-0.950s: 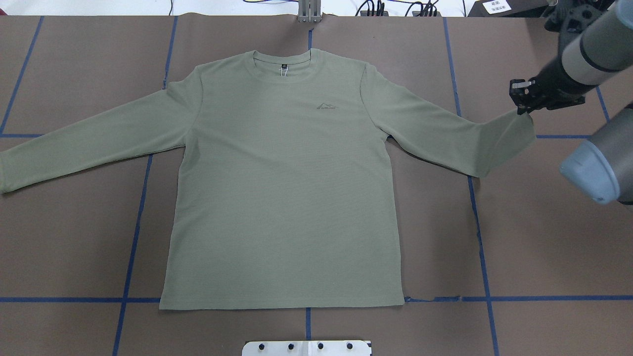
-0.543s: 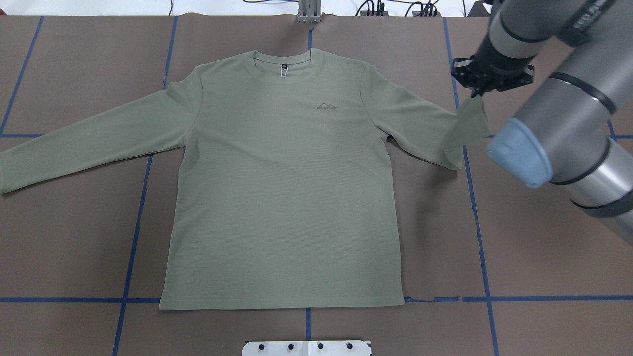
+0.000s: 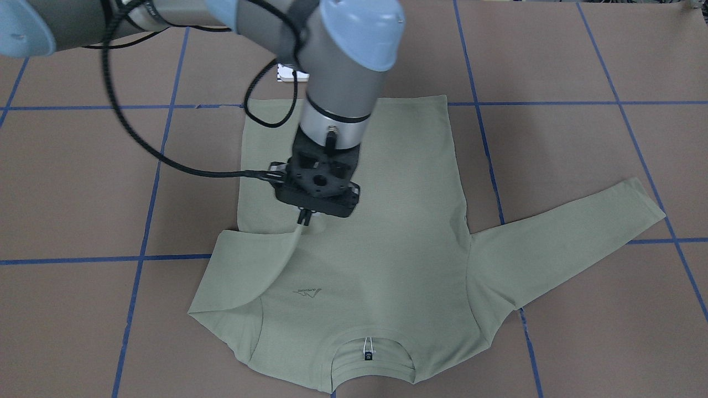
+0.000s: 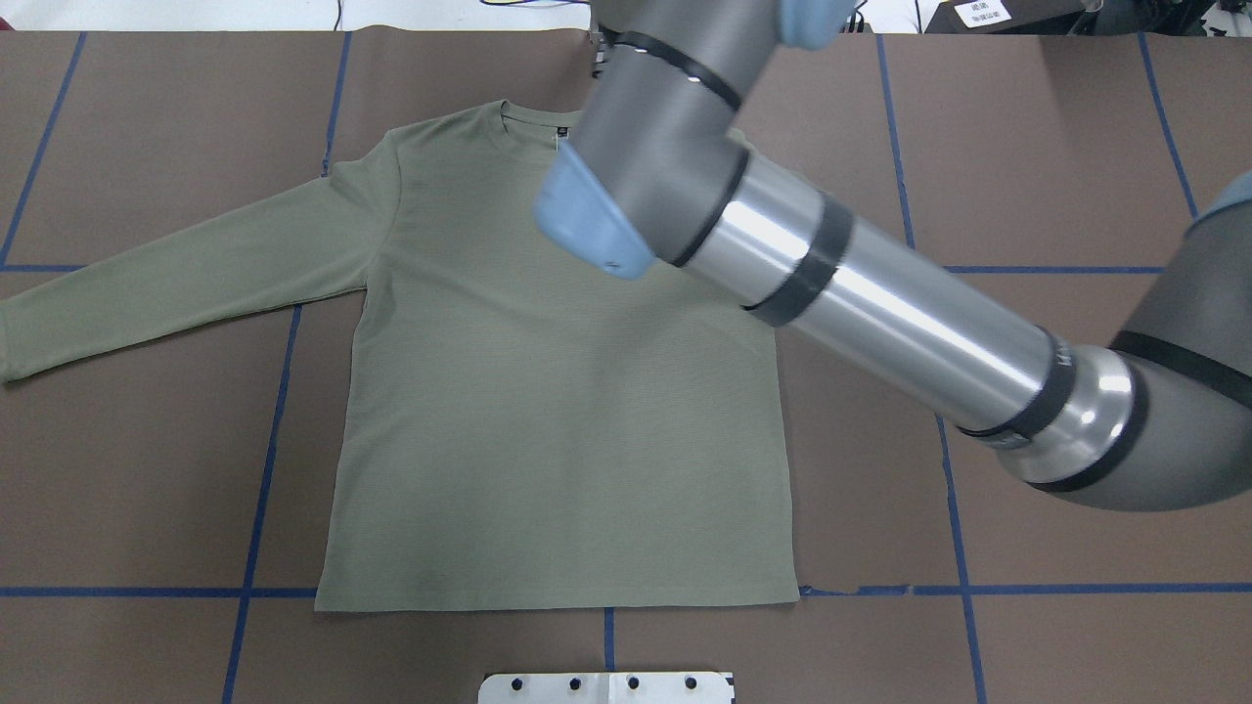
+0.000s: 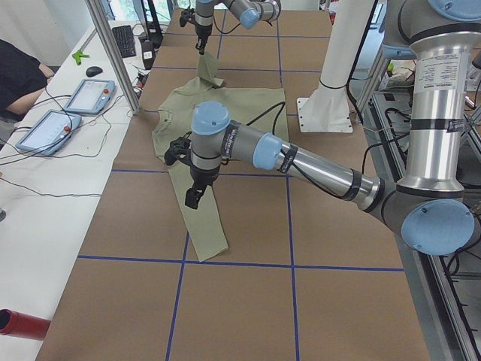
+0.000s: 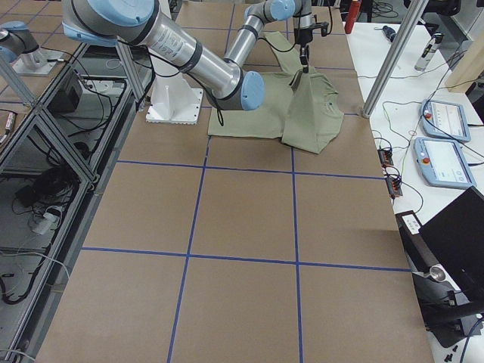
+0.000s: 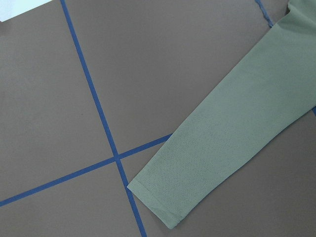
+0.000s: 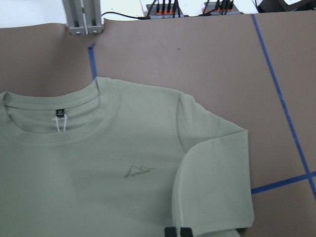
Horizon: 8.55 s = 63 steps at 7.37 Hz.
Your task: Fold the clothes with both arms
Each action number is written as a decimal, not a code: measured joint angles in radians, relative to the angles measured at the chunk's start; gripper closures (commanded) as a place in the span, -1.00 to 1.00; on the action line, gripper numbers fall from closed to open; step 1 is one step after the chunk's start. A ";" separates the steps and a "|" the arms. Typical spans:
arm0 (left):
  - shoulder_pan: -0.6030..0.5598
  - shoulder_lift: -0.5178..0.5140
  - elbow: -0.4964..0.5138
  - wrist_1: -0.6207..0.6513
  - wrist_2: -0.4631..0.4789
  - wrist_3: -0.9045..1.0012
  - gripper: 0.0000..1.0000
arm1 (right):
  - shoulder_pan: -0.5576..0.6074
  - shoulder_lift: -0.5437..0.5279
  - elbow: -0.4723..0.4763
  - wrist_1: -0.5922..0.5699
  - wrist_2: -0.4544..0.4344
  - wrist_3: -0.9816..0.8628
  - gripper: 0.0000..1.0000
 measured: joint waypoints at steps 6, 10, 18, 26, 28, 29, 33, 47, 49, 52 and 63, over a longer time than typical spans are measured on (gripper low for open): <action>0.000 0.000 0.025 0.000 -0.017 0.003 -1.00 | -0.183 0.146 -0.351 0.346 -0.248 0.040 -0.36; 0.000 -0.001 0.022 0.000 -0.037 0.001 -1.00 | -0.186 0.205 -0.461 0.451 -0.280 0.061 -1.00; 0.070 -0.041 0.375 -0.447 -0.046 -0.172 -1.00 | 0.192 -0.092 -0.247 0.446 0.309 -0.314 -1.00; 0.271 -0.036 0.770 -1.051 0.036 -0.617 -0.56 | 0.387 -0.433 0.017 0.450 0.473 -0.595 -1.00; 0.275 -0.072 0.823 -1.058 0.038 -0.615 -0.51 | 0.387 -0.450 0.040 0.449 0.472 -0.595 -1.00; 0.278 -0.077 0.836 -1.067 0.038 -0.614 -0.50 | 0.387 -0.453 0.044 0.449 0.472 -0.595 -1.00; 0.293 -0.082 0.868 -1.093 0.034 -0.614 -0.44 | 0.386 -0.455 0.045 0.449 0.471 -0.595 -1.00; 0.299 -0.079 0.661 -0.955 -0.027 -0.631 1.00 | 0.384 -0.453 0.053 0.449 0.469 -0.593 -1.00; 0.303 -0.124 0.399 -0.580 0.006 -0.633 1.00 | 0.385 -0.455 0.053 0.449 0.469 -0.593 -1.00; 0.409 -0.461 0.188 0.074 0.140 -0.747 1.00 | 0.385 -0.458 0.052 0.449 0.469 -0.593 -1.00; 0.906 -1.213 1.017 -0.472 0.311 -1.617 -1.00 | 0.384 -0.476 0.050 0.458 0.468 -0.590 -1.00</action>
